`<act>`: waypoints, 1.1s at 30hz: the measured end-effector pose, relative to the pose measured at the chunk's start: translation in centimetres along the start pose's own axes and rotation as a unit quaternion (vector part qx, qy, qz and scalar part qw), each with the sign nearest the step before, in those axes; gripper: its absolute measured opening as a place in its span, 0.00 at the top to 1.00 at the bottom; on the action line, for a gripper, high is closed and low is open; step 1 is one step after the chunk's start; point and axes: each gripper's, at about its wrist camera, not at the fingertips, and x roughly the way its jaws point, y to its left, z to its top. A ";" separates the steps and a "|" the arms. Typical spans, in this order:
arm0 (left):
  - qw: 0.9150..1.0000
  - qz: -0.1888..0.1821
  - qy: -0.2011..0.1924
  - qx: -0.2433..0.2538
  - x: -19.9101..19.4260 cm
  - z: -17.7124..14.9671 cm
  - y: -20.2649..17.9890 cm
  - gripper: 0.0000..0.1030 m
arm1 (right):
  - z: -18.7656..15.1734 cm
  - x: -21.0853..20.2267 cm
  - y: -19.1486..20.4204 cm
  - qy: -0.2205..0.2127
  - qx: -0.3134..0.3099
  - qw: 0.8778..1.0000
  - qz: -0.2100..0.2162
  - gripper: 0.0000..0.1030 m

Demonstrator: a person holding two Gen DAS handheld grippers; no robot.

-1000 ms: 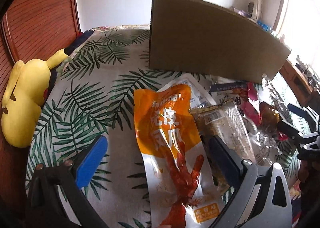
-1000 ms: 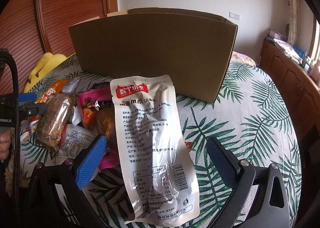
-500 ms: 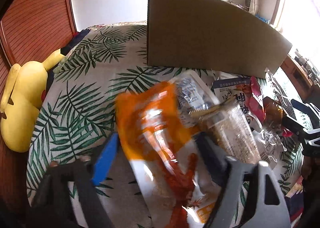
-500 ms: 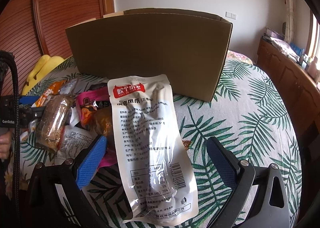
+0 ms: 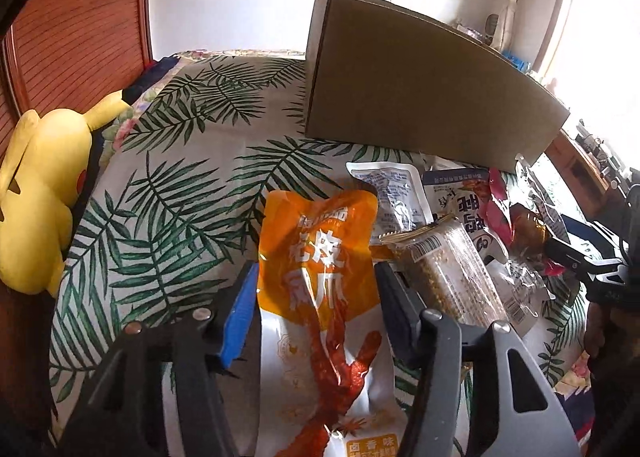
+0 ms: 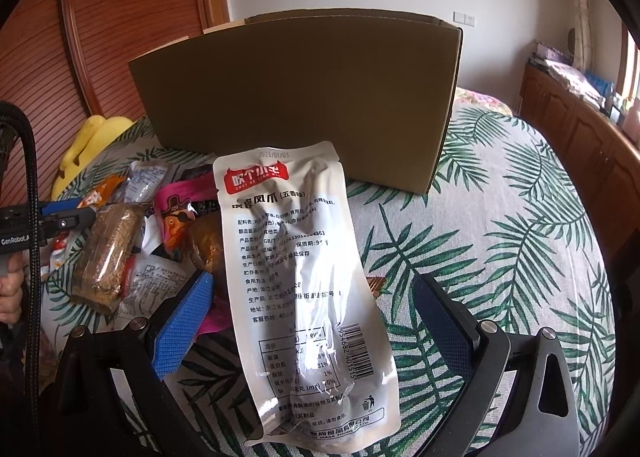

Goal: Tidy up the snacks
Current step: 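Close the left tool on the orange packet while the right tool grasps the white red-label packet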

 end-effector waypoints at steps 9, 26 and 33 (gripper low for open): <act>1.000 -0.003 -0.009 0.007 -0.5 -0.4 -0.5 0.44 | 0.4 0.2 -0.8 0.012 0.015 0.999 0.040 0.20; 1.000 -0.015 -0.027 0.003 -1.5 -0.7 -0.4 0.45 | 0.0 -1.6 -0.2 0.021 -0.020 0.999 0.034 0.35; 0.998 -0.023 -0.054 0.002 -2.7 -0.4 -0.8 0.46 | -0.1 -3.4 -0.7 -0.014 -0.011 0.999 0.028 0.35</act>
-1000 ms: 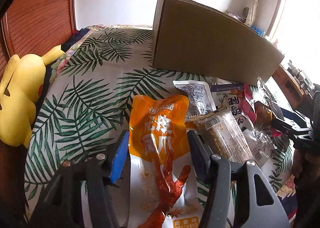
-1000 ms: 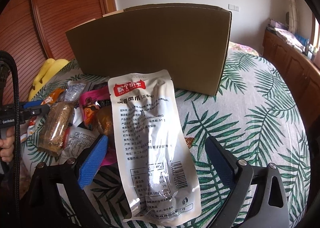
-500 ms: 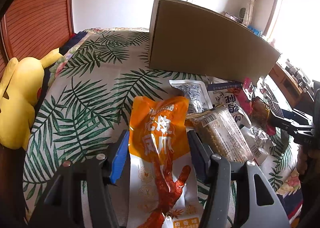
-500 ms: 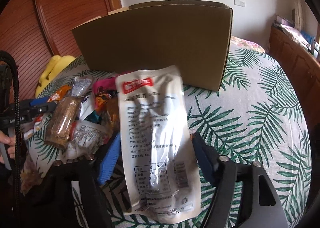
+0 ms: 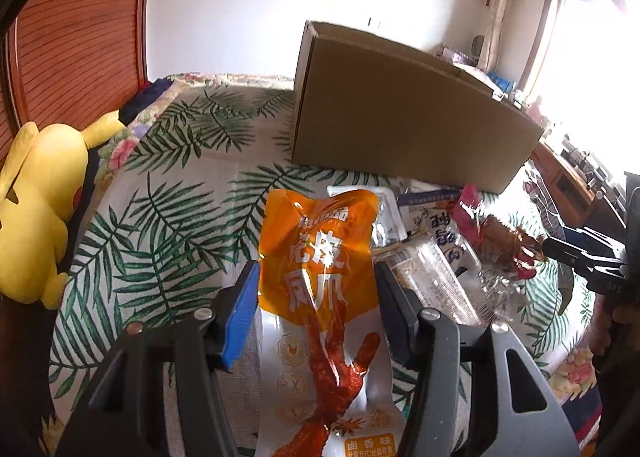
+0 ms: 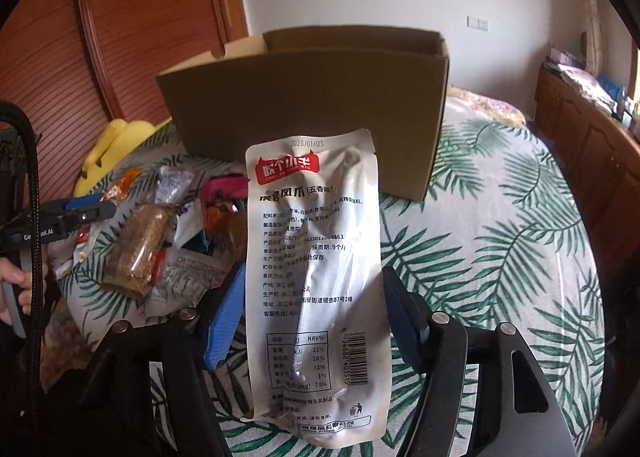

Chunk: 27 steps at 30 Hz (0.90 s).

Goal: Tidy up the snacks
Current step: 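Close the left tool on the orange packet while the right tool grasps the white red-label packet, then carry both packets into the cardboard box and open both tools to release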

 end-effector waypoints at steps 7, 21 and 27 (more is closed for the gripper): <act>1.000 -0.009 -0.027 0.002 -1.6 0.7 -0.6 0.46 | 0.7 -1.4 0.5 -0.030 -0.007 1.000 -0.003 0.35; 0.997 -0.031 -0.067 0.017 -4.5 3.1 -2.9 0.46 | 2.2 -3.4 0.9 -0.061 -0.003 0.998 0.005 0.35; 0.996 -0.043 -0.076 0.028 -4.6 4.8 -4.2 0.46 | 3.2 -4.1 0.9 -0.072 -0.004 0.997 0.005 0.35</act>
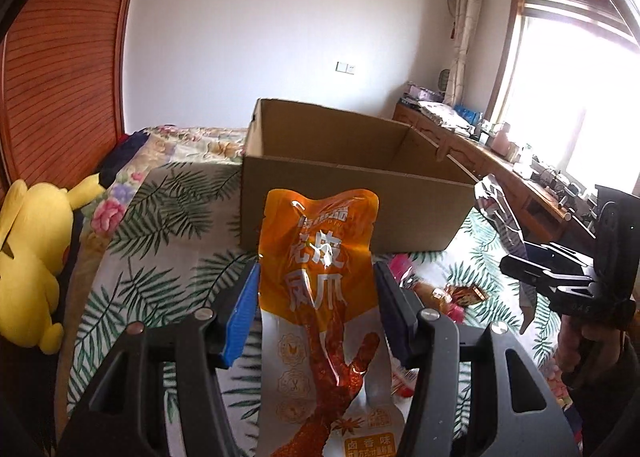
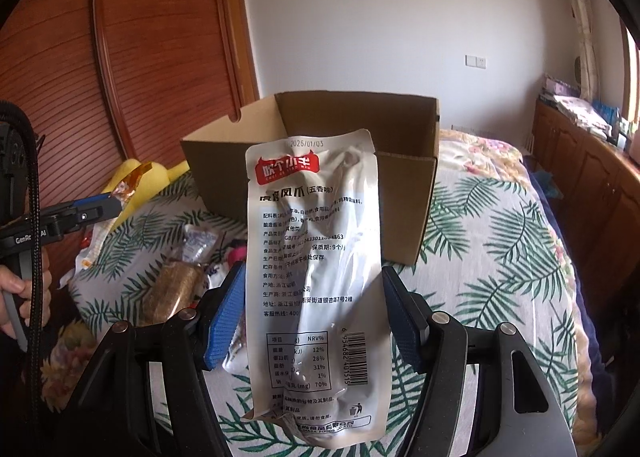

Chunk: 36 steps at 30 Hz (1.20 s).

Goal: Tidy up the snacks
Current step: 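Carry both packets into the cardboard box and open both tools to release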

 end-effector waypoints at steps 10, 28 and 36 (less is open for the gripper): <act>0.999 -0.020 -0.015 0.027 1.5 4.0 -2.1 0.46 | 3.5 0.4 0.1 -0.021 -0.014 1.000 0.003 0.35; 0.996 -0.026 -0.026 0.076 7.2 12.6 -3.8 0.46 | 10.8 4.9 -1.6 -0.044 -0.037 0.998 0.008 0.35; 0.997 -0.021 -0.015 0.076 11.3 15.2 -3.6 0.46 | 13.0 7.6 -2.5 -0.049 -0.039 0.998 0.001 0.35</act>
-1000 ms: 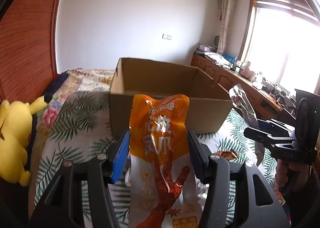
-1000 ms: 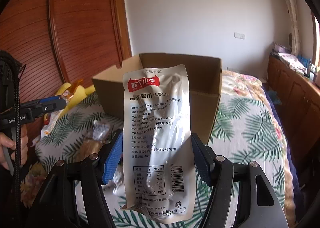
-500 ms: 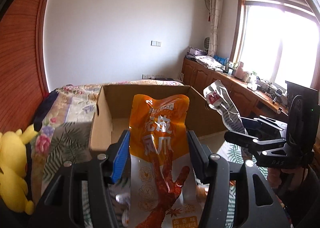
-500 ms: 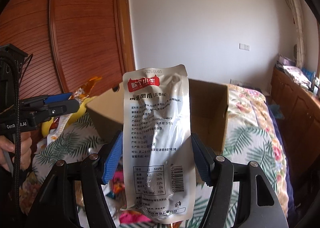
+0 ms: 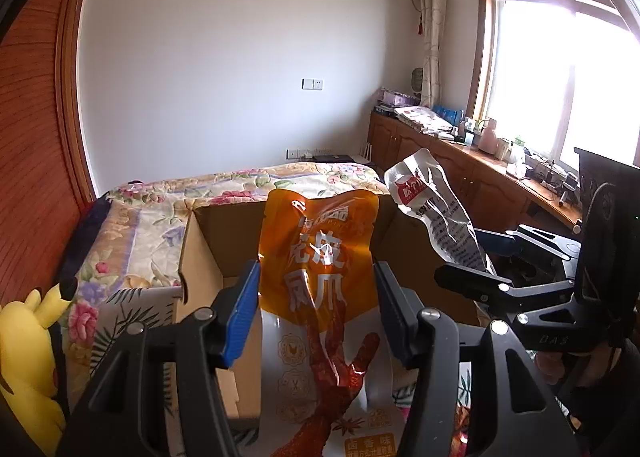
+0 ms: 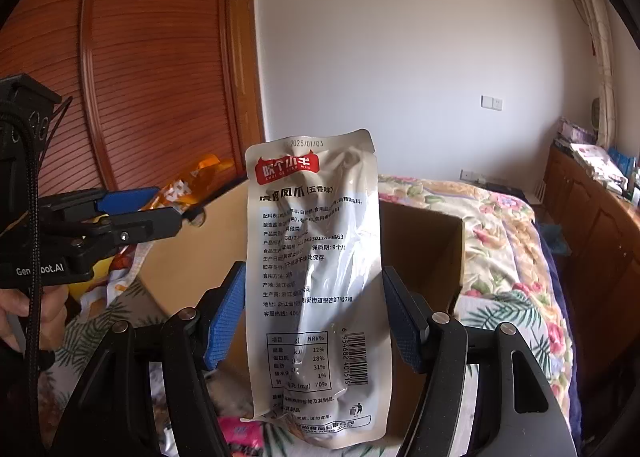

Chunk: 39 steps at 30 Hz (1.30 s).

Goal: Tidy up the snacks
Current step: 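Carry both packets into the cardboard box and open both tools to release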

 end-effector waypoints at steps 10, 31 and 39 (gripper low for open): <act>1.000 0.022 0.010 0.000 3.9 1.5 0.8 0.46 | 1.0 3.0 -0.6 0.010 -0.002 1.000 -0.025 0.34; 0.998 0.048 0.042 0.005 6.3 -0.6 -0.1 0.37 | -0.3 3.7 0.5 0.061 -0.009 0.996 -0.064 0.31; 0.999 0.039 0.031 0.008 4.1 -1.3 -0.5 0.36 | -1.0 2.4 1.1 0.055 -0.012 0.997 -0.055 0.31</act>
